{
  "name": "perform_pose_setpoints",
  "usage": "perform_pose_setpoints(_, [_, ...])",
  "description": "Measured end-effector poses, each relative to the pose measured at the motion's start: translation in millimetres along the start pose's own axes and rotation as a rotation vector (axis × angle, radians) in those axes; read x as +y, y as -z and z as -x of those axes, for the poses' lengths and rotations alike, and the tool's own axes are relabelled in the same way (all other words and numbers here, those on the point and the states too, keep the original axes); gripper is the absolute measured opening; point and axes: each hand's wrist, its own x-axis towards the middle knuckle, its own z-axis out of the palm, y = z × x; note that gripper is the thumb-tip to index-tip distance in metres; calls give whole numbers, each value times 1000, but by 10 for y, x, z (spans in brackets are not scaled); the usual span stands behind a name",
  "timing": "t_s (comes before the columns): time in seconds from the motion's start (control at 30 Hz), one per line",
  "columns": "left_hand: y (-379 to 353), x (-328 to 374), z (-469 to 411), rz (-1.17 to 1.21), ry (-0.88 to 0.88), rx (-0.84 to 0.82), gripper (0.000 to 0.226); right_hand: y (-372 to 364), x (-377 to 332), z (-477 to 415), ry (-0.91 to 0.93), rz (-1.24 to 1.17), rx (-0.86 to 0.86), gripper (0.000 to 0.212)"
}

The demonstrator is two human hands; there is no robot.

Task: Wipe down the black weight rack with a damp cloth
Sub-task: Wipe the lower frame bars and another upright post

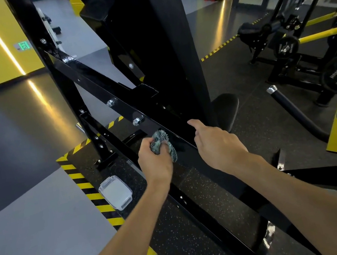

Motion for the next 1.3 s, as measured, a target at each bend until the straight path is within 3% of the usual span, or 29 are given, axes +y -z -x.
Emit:
perform_pose_setpoints(0.1, [195,7,-57,160,108,-85,19,-20,30,-4,-8,-70,24,47])
perform_pose_setpoints(0.23, [536,208,26,506,263,-274,33,45,-30,15,180,-43,273,44])
perform_pose_setpoints(0.37, [696,433,123,708,279,-555,40,79,-378,117,366,-308,34,58])
perform_pose_setpoints(0.43, [691,497,159,730,286,-571,41,3,-479,121,389,-336,31,49])
perform_pose_setpoints(0.53, [681,480,217,784,377,-491,25,1,-519,101,344,-310,169,33])
perform_pose_setpoints(0.67, [643,489,304,922,502,-649,28,-33,-538,93,292,-315,223,27])
perform_pose_setpoints(0.73, [580,432,302,865,406,-581,29,-54,-556,115,338,-414,109,29])
perform_pose_setpoints(0.8, [532,286,263,768,297,-482,27,-2,-522,115,291,-500,-15,53])
perform_pose_setpoints(0.87, [507,116,232,598,242,-389,23,87,-430,73,170,-542,53,66])
perform_pose_setpoints(0.93, [452,-49,244,379,221,-343,18,141,-311,-42,44,-534,257,60])
perform_pose_setpoints(1.0, [362,-104,303,166,155,-391,12,136,-219,-180,-54,-424,330,49])
perform_pose_setpoints(1.13, [145,-97,460,161,-103,-457,38,14,-158,-326,-144,-322,146,37])
perform_pose_setpoints(1.23, [65,-176,474,-31,-331,-332,22,-65,-165,-332,-135,-149,68,35])
perform_pose_setpoints(1.3, [41,-154,279,12,-310,-254,14,-83,-182,-334,-119,-101,54,36])
